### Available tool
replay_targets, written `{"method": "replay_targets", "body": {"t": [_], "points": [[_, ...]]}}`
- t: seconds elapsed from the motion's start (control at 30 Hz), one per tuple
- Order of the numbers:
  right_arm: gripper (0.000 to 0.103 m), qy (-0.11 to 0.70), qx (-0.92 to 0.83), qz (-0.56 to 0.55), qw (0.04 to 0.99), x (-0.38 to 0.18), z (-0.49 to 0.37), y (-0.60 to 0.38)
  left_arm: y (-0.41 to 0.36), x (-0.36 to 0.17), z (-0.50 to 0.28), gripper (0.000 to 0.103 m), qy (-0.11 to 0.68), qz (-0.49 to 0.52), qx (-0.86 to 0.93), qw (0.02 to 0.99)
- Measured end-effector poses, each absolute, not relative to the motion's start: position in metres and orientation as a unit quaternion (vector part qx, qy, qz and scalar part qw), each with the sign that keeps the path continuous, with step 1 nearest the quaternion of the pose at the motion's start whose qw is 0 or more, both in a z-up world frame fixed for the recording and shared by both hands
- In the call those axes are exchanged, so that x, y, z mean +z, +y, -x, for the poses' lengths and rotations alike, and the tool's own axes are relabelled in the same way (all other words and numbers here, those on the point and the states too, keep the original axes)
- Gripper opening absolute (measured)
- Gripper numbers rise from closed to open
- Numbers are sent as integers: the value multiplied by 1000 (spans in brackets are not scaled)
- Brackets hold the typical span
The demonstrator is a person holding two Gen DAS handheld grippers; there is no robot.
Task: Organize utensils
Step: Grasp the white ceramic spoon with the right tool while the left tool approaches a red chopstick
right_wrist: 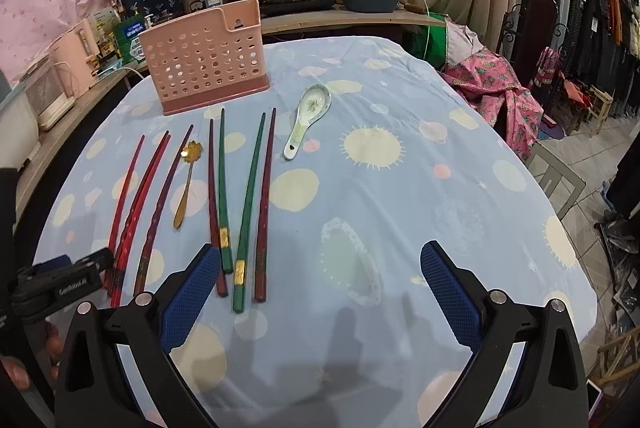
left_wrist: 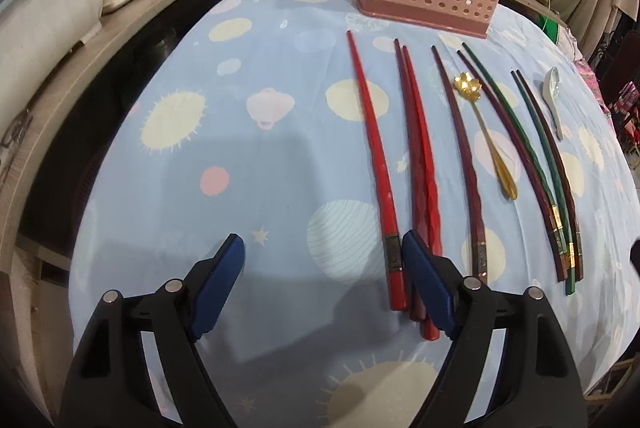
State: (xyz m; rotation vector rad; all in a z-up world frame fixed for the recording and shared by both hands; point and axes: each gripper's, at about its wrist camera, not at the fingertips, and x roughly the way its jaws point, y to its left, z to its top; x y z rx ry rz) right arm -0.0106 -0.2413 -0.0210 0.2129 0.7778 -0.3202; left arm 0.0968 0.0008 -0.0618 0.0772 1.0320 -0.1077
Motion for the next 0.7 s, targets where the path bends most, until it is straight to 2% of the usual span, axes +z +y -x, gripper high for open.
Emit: {"method": "replay_targets", "body": {"t": [0.2,0.27,0.37,0.43,0.53,0.7], "points": [[96,356,-169,-111,912,-15,-22,-259,7,-62,-92,69,490,-35,-53,870],[93,352,-168,-118,913,-15,-36,-264,8,-61,-91,67,488,-35,-54,870],[80,355,-165,-126,912,-18,-60,-270,7,-62,-90,67,485,-39,-54,872],[65,361,-158,-132,910,-23,-76,-272,8,-62,-90,67,484,-38,-55,872],[53,371,-151,-139,906,-30,-97,-272,10,-62,-89,67,483,-37,-58,873],[40,378,-144,-140,904,-39,-123,-270,11,-62,-88,67,479,-37,-61,875]]}}
